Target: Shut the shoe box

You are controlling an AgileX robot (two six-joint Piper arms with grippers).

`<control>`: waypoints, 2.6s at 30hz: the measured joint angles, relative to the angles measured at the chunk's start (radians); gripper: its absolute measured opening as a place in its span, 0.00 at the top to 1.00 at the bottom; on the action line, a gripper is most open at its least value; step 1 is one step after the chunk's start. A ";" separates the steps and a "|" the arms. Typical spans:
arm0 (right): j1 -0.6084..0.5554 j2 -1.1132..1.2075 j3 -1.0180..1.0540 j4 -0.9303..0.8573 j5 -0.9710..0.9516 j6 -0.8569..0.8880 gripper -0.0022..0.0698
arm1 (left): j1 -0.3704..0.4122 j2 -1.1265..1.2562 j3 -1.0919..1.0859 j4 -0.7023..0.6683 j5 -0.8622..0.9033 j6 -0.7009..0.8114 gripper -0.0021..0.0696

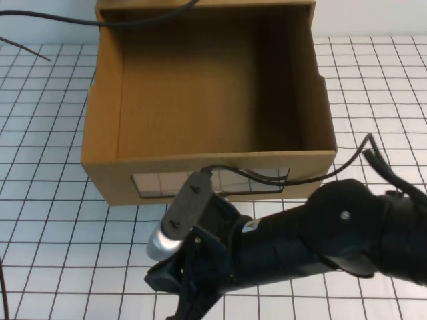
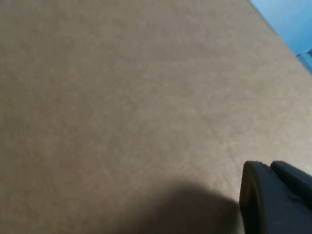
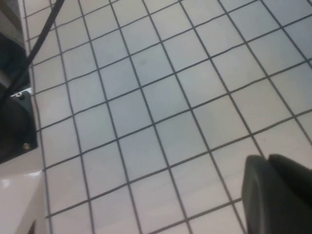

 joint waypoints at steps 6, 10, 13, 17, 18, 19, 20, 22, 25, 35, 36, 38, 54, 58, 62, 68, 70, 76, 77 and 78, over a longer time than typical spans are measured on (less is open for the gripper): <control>-0.007 0.098 -0.093 0.000 -0.022 -0.040 0.99 | 0.000 0.019 -0.005 -0.005 0.000 0.000 0.98; -0.041 0.168 -0.183 -0.022 0.011 -0.047 0.99 | 0.000 0.019 -0.005 -0.005 0.000 0.000 0.98; -0.080 0.218 -0.253 -0.061 0.014 -0.047 0.99 | 0.000 0.019 -0.005 -0.007 0.000 0.000 0.98; -0.139 0.281 -0.343 -0.102 0.015 -0.047 0.99 | 0.000 0.019 -0.005 -0.007 0.000 0.000 0.98; -0.155 0.296 -0.363 -0.109 0.015 -0.047 0.99 | 0.000 0.019 -0.005 -0.007 0.000 0.000 0.98; -0.170 0.312 -0.390 -0.116 0.015 -0.047 0.99 | 0.000 0.019 -0.005 -0.007 0.002 0.000 0.98; -0.186 0.327 -0.417 -0.119 0.015 -0.047 0.99 | 0.000 0.019 -0.005 -0.007 0.002 0.000 0.98; -0.212 0.357 -0.476 -0.119 0.015 -0.047 0.99 | 0.000 0.019 -0.005 -0.007 0.002 0.000 0.98; -0.249 0.407 -0.564 -0.124 0.024 -0.047 0.99 | 0.000 0.019 -0.005 -0.009 0.002 0.000 0.98; -0.327 0.578 -0.838 -0.124 0.080 -0.042 0.99 | 0.000 0.019 -0.005 -0.011 0.004 0.000 0.98; -0.333 0.591 -0.854 -0.124 0.084 -0.037 0.99 | 0.000 0.019 -0.005 -0.011 0.004 0.000 0.98; -0.345 0.609 -0.883 -0.124 0.092 -0.013 0.99 | 0.000 0.019 -0.005 -0.013 0.008 0.000 0.98; -0.257 0.555 -0.913 -0.436 0.312 0.157 0.99 | 0.014 -0.006 -0.005 -0.005 0.077 0.000 0.98; -0.223 0.466 -0.913 -0.447 0.397 0.200 0.99 | 0.054 -0.062 -0.005 0.008 0.122 0.000 0.98; -0.227 0.352 -0.913 -0.508 0.417 0.253 0.99 | 0.113 -0.148 -0.005 0.027 0.175 0.012 0.98; -0.328 0.171 -0.913 -0.789 0.427 0.516 0.99 | 0.155 -0.266 -0.005 0.148 0.234 0.015 0.98; -0.384 0.119 -0.913 -0.859 0.461 0.580 0.99 | 0.155 -0.298 -0.005 0.198 0.241 0.001 0.98; -0.581 -0.056 -0.864 -0.921 0.547 0.682 0.99 | 0.155 -0.404 0.004 0.245 0.247 -0.004 0.98; -0.615 -0.094 -0.831 -0.923 0.542 0.709 0.99 | 0.155 -0.429 0.017 0.249 0.247 -0.001 0.98; -0.647 -0.126 -0.798 -0.925 0.530 0.739 0.99 | 0.155 -0.450 0.036 0.252 0.247 0.004 0.98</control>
